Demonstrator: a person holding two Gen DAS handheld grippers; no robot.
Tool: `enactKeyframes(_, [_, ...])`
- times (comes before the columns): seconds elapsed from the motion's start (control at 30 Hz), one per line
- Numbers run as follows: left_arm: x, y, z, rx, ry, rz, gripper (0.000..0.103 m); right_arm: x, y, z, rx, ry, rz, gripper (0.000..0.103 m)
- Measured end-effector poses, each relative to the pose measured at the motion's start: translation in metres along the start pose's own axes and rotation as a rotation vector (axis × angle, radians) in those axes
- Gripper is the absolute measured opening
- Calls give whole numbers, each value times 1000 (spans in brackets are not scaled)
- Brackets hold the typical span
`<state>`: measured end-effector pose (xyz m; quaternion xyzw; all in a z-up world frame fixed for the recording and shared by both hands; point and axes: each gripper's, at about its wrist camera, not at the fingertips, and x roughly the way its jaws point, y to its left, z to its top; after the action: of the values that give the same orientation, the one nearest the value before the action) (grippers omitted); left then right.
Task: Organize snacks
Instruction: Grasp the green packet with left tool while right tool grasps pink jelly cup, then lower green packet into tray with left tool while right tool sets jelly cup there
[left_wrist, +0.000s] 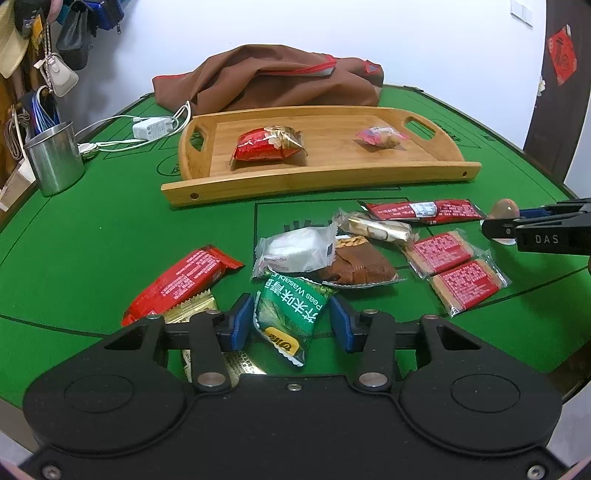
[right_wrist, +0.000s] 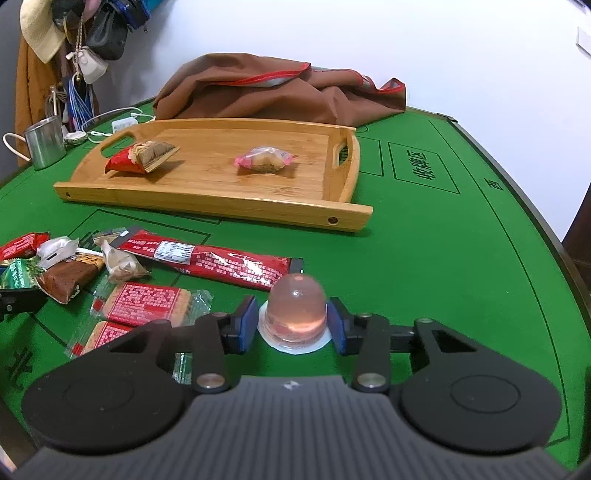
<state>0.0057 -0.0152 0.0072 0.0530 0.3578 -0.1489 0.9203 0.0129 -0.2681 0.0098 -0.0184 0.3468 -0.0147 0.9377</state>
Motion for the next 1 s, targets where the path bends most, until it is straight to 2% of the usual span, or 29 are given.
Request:
enactKeyframes(0.13, [-3, 0, 1, -1, -2, 4, 31, -1, -3, 2, 20, 11, 28, 41])
enactKeyframes(0.37, [-11, 1, 4, -1, -18, 13, 30, -7, 1, 4, 24, 4, 57, 41])
enactKeyframes(0.6, [-27, 3, 11, -7, -66, 11, 30, -13, 2, 12, 26, -20, 72, 41])
enactKeyframes(1.0, [-26, 17, 49, -37, -119, 11, 30, -14, -1, 42, 56, -51, 117, 41])
